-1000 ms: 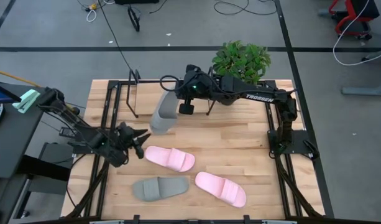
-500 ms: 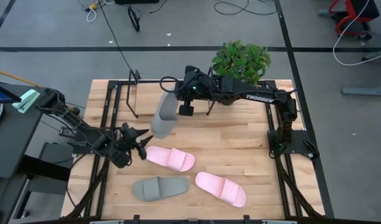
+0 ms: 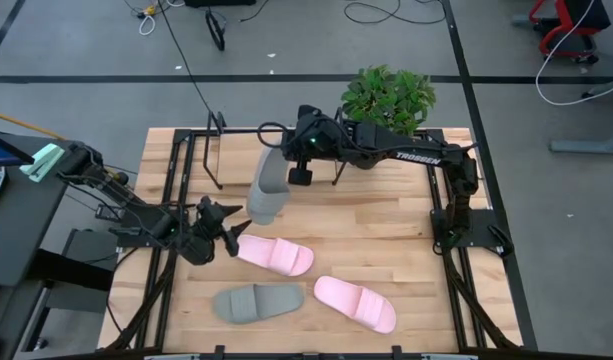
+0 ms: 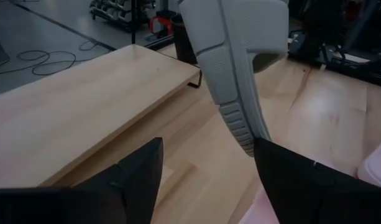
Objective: Pick and place slides into the shelf
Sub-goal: Put the right gray slide on the shelf
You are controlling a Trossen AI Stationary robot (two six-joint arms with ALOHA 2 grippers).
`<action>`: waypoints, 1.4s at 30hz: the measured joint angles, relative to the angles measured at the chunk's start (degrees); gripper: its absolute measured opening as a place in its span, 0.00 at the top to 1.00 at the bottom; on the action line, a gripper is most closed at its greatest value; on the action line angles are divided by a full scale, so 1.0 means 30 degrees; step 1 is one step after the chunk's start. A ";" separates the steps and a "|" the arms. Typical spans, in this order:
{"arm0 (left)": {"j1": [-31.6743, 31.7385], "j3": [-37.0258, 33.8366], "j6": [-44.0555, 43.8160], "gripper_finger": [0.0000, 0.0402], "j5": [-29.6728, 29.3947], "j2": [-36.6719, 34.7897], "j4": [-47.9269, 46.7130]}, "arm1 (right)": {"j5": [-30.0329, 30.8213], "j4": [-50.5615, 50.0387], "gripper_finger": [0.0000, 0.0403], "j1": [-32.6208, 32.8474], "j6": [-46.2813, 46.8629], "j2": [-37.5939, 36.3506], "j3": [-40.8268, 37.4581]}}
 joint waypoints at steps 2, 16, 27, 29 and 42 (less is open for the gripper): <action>0.0038 0.0000 0.0007 0.35 0.0030 -0.0007 0.0006 | 0.0000 -0.0073 0.95 -0.0024 -0.0055 0.0000 0.0000; 0.0173 0.0006 0.0007 0.36 0.0481 -0.0007 0.0017 | 0.0294 -0.0219 0.95 -0.0417 -0.0201 0.0000 0.0000; 0.1433 -0.0022 0.0015 0.36 0.0503 -0.0015 -0.0041 | 0.0192 0.0171 0.95 0.0385 -0.0212 0.0000 0.0000; 0.1574 -0.0022 0.0022 0.36 0.0510 -0.0015 -0.0033 | 0.0175 0.0209 0.95 0.0491 -0.0232 0.0000 0.0000; 0.1662 -0.0036 -0.0663 0.69 0.0510 -0.0015 -0.0033 | -0.1181 0.1168 0.90 0.0515 -0.0201 0.0000 -0.0007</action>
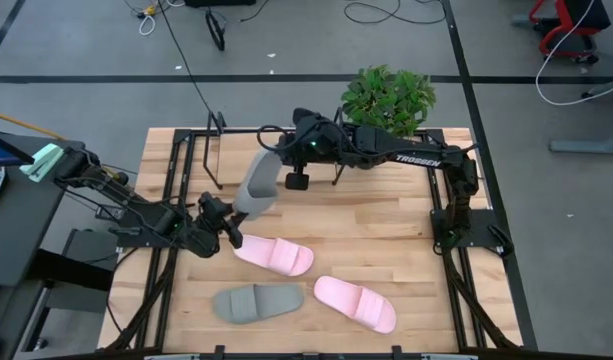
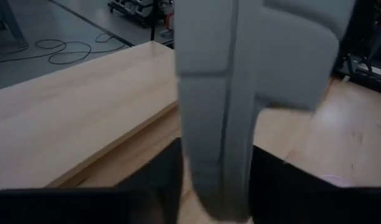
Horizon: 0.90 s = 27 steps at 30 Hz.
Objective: Pick and place slides into the shelf
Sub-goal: Put the right gray slide on the shelf
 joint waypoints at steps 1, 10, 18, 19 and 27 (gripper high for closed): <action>0.0000 0.0000 -0.0061 0.75 -0.0020 0.0000 -0.0028 | -0.0183 -0.0013 0.88 0.0000 -0.0011 0.0000 0.0000; -0.0811 -0.0022 -0.4454 0.90 -0.0974 0.0007 -0.2656 | -0.0218 -0.0661 0.68 0.0297 -0.1695 0.0000 0.0000; -0.1945 -0.0022 -0.9782 0.91 -0.1421 0.0007 -0.4044 | 0.0039 -0.0892 0.58 0.0945 -0.4239 0.0000 0.0000; -0.2063 -0.0022 -1.0341 0.91 -0.1419 0.0007 -0.4062 | 0.0237 -0.0963 0.57 0.1032 -0.4296 0.0000 0.0000; -0.2660 -0.0022 -1.6195 0.91 -0.1191 0.0000 -0.7882 | 0.1378 -0.2533 0.58 0.1282 -0.4279 0.0000 0.0000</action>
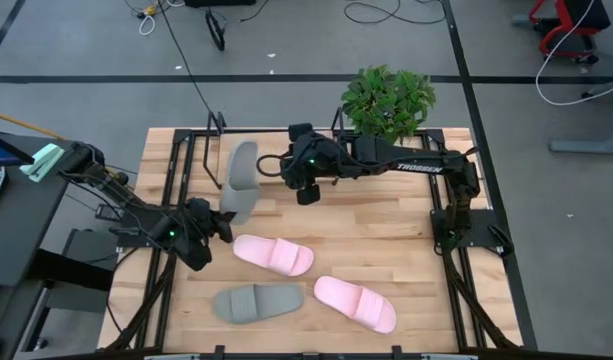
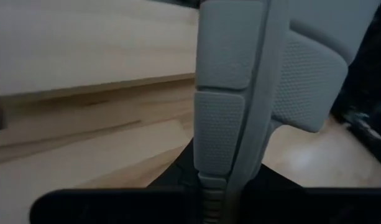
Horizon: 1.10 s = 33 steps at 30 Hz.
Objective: Pick and place slides into the shelf
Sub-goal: Put the right gray slide on the shelf
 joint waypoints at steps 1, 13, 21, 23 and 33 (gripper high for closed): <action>-0.0055 0.0000 -0.1140 0.91 0.0081 -0.0005 -0.0883 | 0.0005 -0.0228 0.58 0.0000 0.0025 0.0000 0.0000; -0.1273 0.0000 -0.5456 0.91 -0.0048 -0.2045 -0.3158 | -0.0145 -0.0740 0.58 0.0000 0.0111 0.0000 0.0000; -0.0757 -0.0684 -0.5032 0.91 0.0393 -0.3339 -0.2637 | -0.0597 -0.0773 0.59 0.0000 0.0206 0.0000 0.0000; -0.0757 -0.2036 -0.5175 0.91 0.0419 -0.3609 -0.0523 | -0.0608 -0.0791 0.59 0.0000 0.0222 0.0000 0.0000; -0.0052 -0.8306 -0.0878 0.91 -0.0849 -0.4199 1.4185 | -0.0663 -0.1054 0.59 0.0000 0.0461 0.0007 0.0000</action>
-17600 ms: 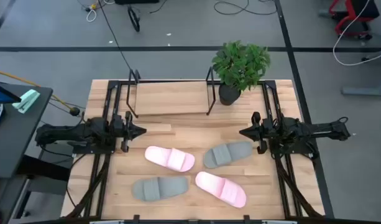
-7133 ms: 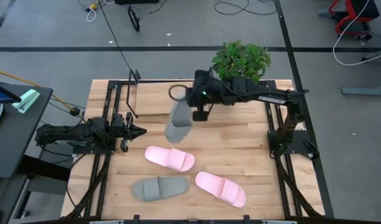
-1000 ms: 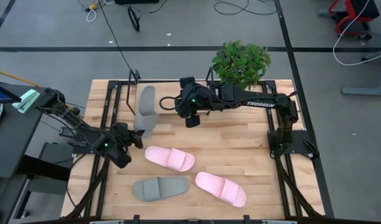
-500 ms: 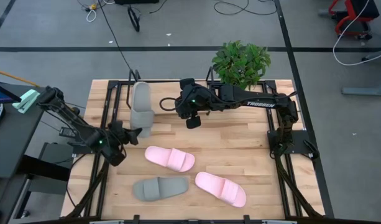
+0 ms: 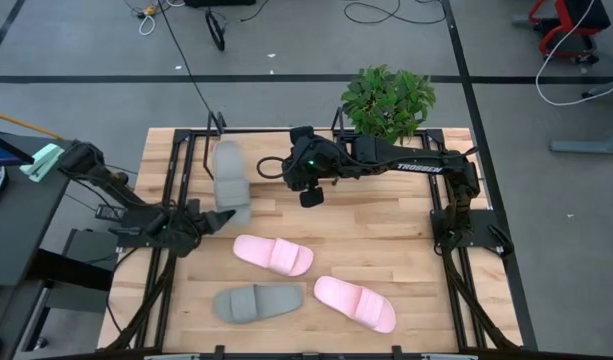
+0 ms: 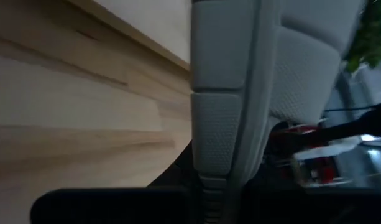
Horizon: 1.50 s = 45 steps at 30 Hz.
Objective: Pick and place slides into the shelf
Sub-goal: Put the right gray slide on the shelf
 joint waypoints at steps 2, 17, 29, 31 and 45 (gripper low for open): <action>0.0654 0.0015 0.1963 0.91 0.1507 -0.0063 0.1340 | -0.0077 0.0008 0.59 0.0000 0.0000 0.0000 0.0000; 0.7978 0.0058 0.8580 0.91 0.9652 -0.0027 0.5752 | -0.0488 0.0022 0.59 0.0007 0.0534 0.0000 0.0000; 1.1286 0.0058 0.6878 0.91 1.2659 -0.0027 0.4222 | -0.0481 0.0022 0.59 -0.0007 0.0849 0.0000 0.0000; 1.1489 0.0058 0.6646 0.91 1.2631 -0.0027 0.4040 | -0.0481 0.0024 0.59 -0.0007 0.0860 0.0000 0.0000; 1.2633 0.0058 0.5199 0.91 1.2385 -0.0027 0.2741 | -0.2273 -0.1101 0.59 -0.0012 0.0910 0.0015 0.0000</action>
